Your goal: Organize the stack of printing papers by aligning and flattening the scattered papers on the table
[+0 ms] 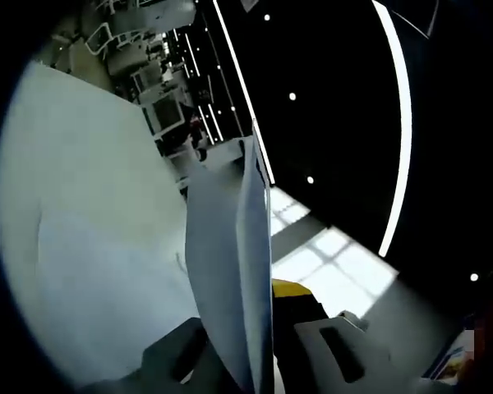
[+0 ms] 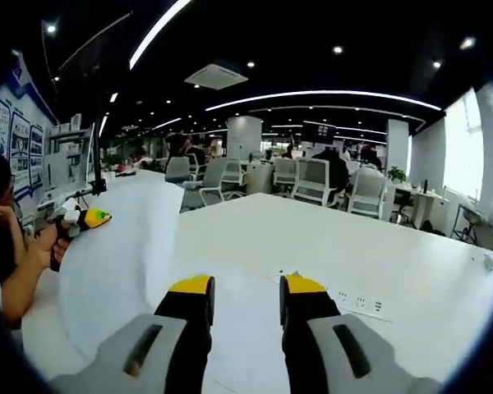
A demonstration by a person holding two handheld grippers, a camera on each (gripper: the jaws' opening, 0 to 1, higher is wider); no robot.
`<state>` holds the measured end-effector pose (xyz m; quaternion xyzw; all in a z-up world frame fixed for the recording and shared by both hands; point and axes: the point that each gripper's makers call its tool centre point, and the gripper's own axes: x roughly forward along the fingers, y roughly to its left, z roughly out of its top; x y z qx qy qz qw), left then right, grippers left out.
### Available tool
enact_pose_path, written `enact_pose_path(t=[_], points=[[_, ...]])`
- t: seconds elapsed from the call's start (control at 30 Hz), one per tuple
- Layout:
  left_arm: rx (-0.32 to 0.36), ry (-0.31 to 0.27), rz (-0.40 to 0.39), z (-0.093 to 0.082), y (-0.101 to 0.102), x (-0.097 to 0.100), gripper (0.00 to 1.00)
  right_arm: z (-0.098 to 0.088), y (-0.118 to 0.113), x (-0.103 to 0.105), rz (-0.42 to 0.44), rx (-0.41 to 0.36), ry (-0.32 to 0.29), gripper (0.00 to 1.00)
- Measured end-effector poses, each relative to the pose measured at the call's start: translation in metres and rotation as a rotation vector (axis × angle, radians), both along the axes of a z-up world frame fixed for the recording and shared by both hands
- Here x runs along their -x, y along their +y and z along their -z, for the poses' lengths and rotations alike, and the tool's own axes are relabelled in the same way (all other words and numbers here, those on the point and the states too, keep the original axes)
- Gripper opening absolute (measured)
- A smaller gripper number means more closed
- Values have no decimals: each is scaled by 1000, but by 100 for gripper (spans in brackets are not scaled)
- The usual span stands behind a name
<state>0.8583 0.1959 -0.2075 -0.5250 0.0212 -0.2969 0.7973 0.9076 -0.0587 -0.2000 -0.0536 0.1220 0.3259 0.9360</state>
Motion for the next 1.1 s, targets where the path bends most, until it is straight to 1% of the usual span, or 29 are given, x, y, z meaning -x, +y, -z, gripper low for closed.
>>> enact_pose_path(t=[0.27,0.3,0.5,0.6,0.73,0.87,0.93,1.0,1.1], points=[[-7,16,1,6,-2,-1,6,-1,-40,-10,84,-47,9,29],[-8,14,1,6,-5,1,6,-1,-44,-11,90,-52,9,29],[-9,16,0,6,-1,-3,6,-2,-61,-11,126,-64,6,30],[-10,10,2,5,0,-4,6,-3,-66,-11,135,-63,-2,32],[-16,13,-2,6,1,-4,6,-6,-76,-13,170,-50,-24,41],[-21,13,-5,7,0,-3,6,-11,-80,-10,180,-52,-38,45],[-22,14,-7,7,-1,-3,6,-13,-82,-10,189,-52,-45,50],[-23,14,-7,7,0,-4,6,-16,-85,-9,199,-36,-64,55],[-31,5,-9,5,2,-4,6,-21,-87,-6,206,-8,-96,66]])
